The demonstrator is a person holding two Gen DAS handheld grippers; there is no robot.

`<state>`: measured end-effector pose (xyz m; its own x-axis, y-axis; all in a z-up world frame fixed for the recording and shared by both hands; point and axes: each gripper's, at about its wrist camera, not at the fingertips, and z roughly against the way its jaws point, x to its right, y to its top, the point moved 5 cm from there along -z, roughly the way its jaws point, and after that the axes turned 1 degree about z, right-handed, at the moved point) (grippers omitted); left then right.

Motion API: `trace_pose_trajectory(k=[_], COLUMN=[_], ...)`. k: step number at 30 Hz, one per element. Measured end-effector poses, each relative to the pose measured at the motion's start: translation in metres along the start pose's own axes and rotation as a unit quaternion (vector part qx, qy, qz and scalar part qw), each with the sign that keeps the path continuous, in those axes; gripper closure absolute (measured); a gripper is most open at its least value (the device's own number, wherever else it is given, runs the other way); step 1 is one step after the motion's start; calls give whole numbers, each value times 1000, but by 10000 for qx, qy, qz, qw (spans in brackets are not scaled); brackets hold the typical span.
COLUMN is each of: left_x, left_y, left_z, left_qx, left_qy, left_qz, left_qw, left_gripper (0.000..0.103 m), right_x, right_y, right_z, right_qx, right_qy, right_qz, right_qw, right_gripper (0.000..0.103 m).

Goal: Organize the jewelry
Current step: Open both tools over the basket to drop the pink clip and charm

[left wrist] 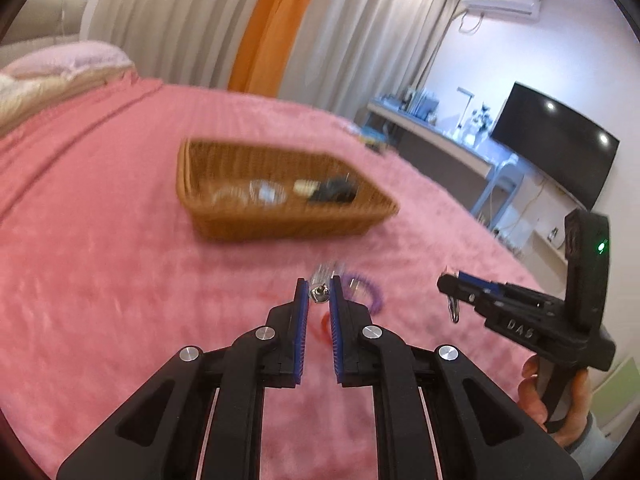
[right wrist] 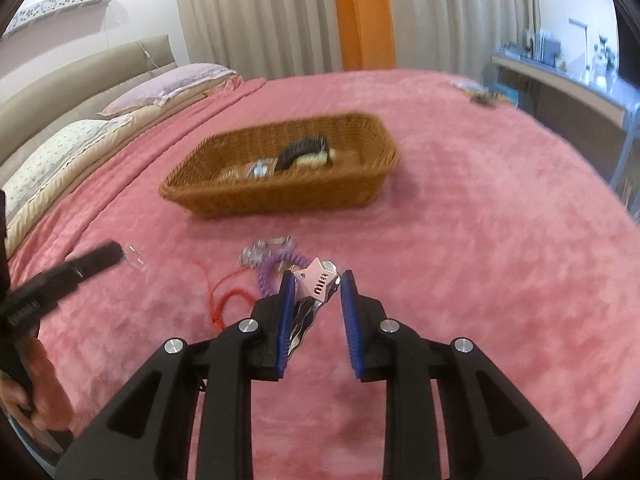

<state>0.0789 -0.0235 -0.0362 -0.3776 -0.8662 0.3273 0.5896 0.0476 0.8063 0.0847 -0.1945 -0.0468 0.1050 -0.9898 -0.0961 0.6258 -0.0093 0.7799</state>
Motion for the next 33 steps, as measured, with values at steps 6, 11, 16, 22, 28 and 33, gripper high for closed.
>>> trace_pose_trajectory(k=[6,11,16,22,28,33], left_x=[17,23,14,-14,-40,-56], left_y=[55,90,115,124,115,101], left_z=[15,0,-41,-95,-133,-150], left_qx=[452,687,689,545,239,-69], left_qy=[-36,158,289,638,757,812], left_qz=[-258,-412,-302,-203,-47,79], left_qw=[9986,9967,9967,9963,9968,9966], left_gripper=[94,94,94,94,94,94], right_x=[-5,-14,-17,-18,-18,-11], right_y=[54,109,145,169,163,153], right_z=[27,19,-23,-97,-165,-198], right_qx=[400,750,661,238,-431,-864], right_qy=[38,128,528,636,513,466], right_qz=[289,461,342,206,184,84], right_qw=[9988,9960,9958,9975,9976,9951], right_gripper=[82,82,82,82,82,82])
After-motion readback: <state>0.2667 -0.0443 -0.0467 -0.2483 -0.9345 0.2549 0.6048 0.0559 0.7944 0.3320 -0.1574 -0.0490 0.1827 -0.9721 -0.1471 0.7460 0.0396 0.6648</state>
